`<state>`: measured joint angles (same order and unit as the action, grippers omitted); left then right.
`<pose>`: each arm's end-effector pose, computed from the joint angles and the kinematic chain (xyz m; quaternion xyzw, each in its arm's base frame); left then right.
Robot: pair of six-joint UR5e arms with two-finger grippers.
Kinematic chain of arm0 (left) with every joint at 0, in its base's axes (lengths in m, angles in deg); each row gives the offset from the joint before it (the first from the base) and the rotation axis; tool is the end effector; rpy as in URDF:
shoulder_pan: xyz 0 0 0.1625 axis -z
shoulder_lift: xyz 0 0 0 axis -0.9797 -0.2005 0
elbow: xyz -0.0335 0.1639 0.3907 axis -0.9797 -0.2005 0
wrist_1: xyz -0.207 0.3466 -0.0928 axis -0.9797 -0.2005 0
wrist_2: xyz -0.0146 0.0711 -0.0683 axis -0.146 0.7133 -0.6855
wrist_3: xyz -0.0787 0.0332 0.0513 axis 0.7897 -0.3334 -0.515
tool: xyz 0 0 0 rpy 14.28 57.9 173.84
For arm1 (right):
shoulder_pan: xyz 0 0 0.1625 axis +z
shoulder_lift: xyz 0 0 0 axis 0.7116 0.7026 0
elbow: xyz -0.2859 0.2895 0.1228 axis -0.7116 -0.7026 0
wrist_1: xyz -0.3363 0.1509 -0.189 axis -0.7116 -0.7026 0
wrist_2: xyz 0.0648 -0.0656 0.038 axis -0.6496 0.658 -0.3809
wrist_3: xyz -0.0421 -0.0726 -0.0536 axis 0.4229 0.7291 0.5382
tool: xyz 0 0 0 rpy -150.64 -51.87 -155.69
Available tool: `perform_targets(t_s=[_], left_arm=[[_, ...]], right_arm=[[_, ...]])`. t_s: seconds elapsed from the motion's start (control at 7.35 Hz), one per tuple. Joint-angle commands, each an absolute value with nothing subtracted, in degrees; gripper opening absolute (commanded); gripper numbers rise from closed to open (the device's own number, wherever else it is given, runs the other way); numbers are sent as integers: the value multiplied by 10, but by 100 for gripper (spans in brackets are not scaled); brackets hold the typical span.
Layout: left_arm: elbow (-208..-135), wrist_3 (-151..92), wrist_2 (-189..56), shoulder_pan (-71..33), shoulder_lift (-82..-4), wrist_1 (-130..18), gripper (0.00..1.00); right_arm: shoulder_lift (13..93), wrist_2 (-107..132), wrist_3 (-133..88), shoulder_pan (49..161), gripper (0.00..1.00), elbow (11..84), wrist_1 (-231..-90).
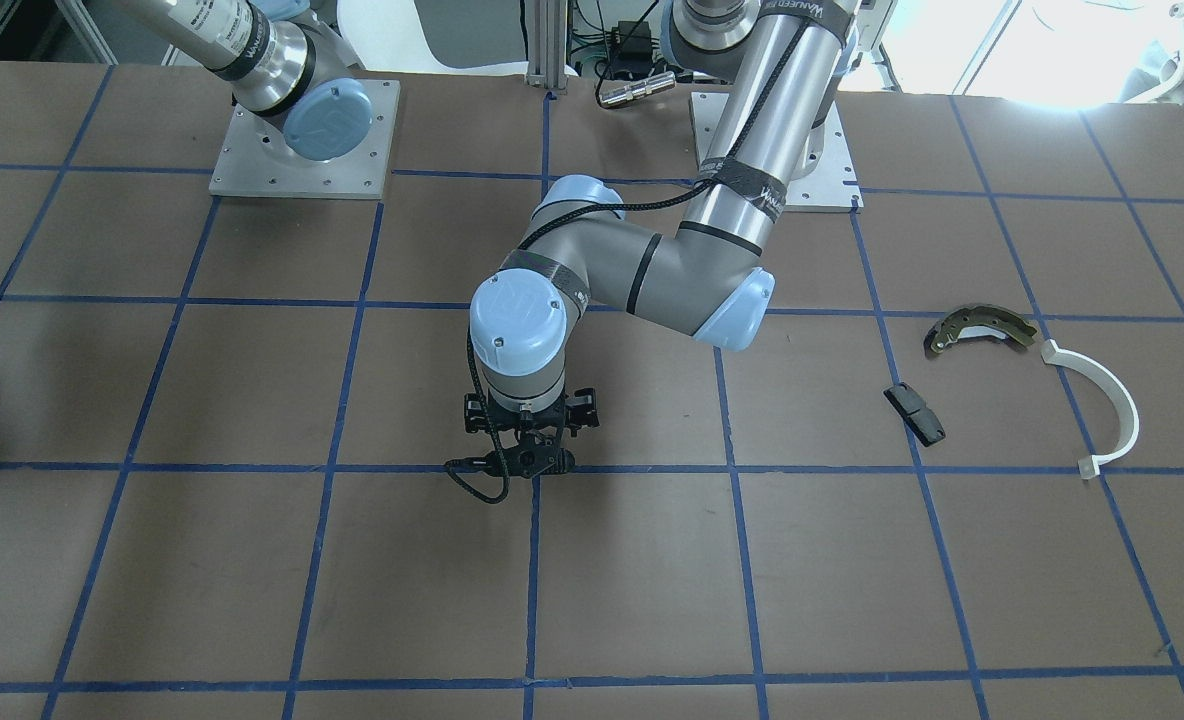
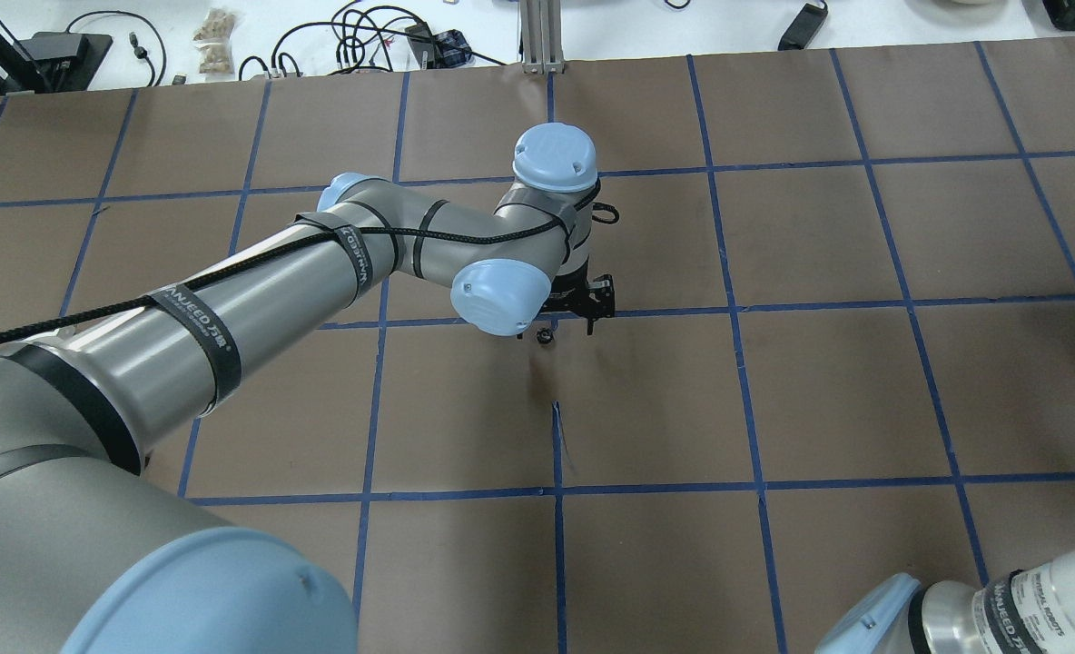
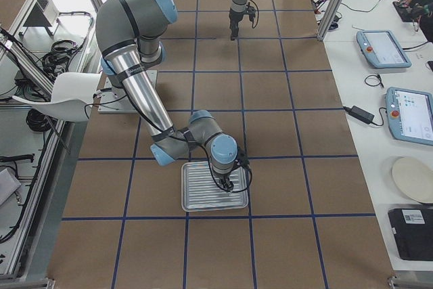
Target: Place bearing gear from tray to pile
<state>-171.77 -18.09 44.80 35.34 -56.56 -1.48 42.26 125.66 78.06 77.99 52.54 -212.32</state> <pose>-0.3820 -0.5356 0.1841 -0.0214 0.9981 0.0523 0.0227 -0.4521 -0.4476 0.1795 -0.2292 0.9734 0.0016 0.0026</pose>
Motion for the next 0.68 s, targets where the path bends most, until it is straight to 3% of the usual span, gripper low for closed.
perform_targets(t_s=[0.0,0.14,0.27,0.41,0.54], left_arm=[[-1729,-183,454,351,-566,-8,95],[-1731,-180,454,349,-568,-8,95],[-1730,-184,453,346,-568,-8,88],[-1732,-185,454,345,-571,3,80],[-1732,-183,453,345,-573,10,65]], right_arm=[[420,1258,781,779,55,524,-2124],[419,1258,782,779,40,525,-2124],[420,1259,782,779,26,524,-2124],[422,1259,781,779,14,524,-2124],[424,1259,779,779,8,525,-2123]])
